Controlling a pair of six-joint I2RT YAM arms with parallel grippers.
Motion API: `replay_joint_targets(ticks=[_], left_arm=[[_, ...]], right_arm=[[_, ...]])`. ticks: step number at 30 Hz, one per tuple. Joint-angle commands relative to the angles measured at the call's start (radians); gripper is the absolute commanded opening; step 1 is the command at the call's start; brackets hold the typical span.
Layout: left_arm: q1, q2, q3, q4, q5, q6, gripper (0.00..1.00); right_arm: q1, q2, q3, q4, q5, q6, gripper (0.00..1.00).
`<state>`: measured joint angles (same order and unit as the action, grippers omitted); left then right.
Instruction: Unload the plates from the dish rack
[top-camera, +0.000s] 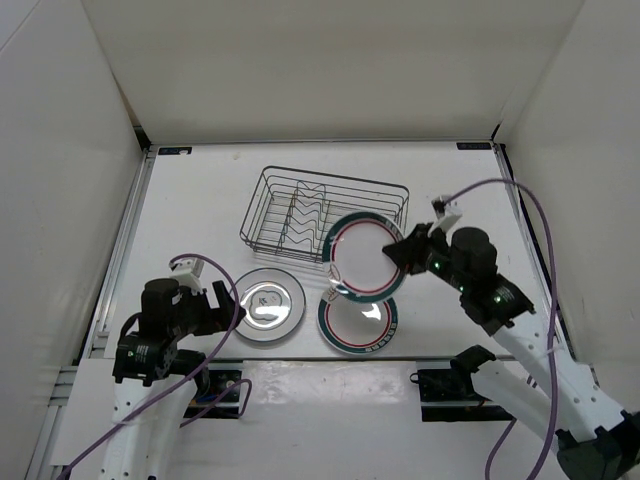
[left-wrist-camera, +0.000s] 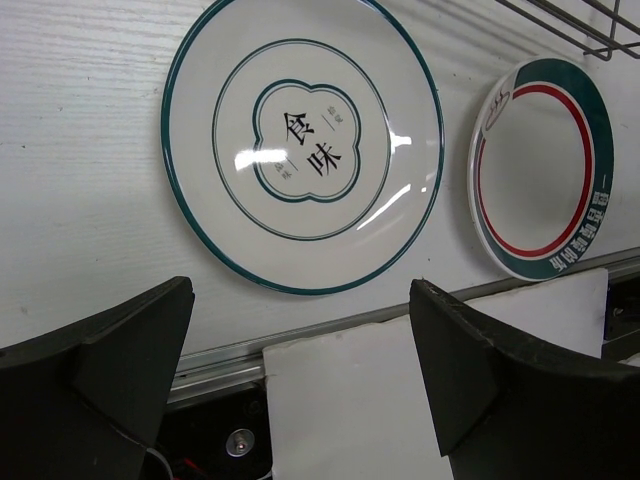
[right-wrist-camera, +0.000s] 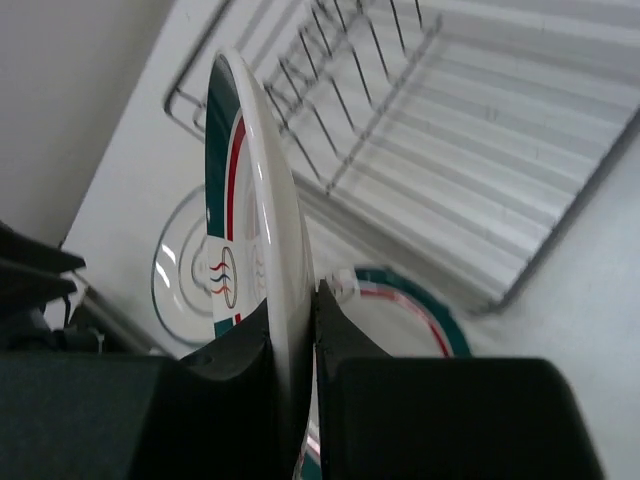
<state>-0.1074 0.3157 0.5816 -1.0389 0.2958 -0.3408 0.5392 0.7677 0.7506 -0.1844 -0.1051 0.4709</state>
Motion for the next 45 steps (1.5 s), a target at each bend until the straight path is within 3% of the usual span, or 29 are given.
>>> replay_joint_targets(ticks=[1, 9, 24, 28, 32, 38, 45], left_arm=[[0.005, 0.017, -0.002, 0.023, 0.023, 0.010, 1.00], [0.003, 0.040, 0.001, 0.020, 0.020, 0.011, 1.00], [0.003, 0.074, 0.000, 0.017, -0.004, 0.006, 1.00], [0.009, 0.069, -0.002, 0.019, -0.004, 0.006, 1.00], [0.011, 0.069, -0.002, 0.016, -0.003, 0.006, 1.00], [0.011, 0.069, -0.003, 0.019, 0.002, 0.008, 1.00], [0.009, 0.063, -0.003, 0.025, 0.005, 0.008, 1.00]], right_arm=[[0.002, -0.102, -0.144, -0.052, -0.061, 0.175, 0.00], [0.002, -0.280, -0.472, 0.100, -0.062, 0.307, 0.00], [0.002, -0.248, -0.658, 0.174, 0.022, 0.465, 0.01], [0.001, -0.226, -0.691, 0.207, 0.012, 0.491, 0.19], [0.002, -0.226, -0.677, 0.125, 0.024, 0.494, 0.45], [0.005, -0.219, -0.570, -0.081, 0.090, 0.393, 0.55], [0.002, -0.142, -0.379, -0.253, 0.180, 0.184, 0.56]])
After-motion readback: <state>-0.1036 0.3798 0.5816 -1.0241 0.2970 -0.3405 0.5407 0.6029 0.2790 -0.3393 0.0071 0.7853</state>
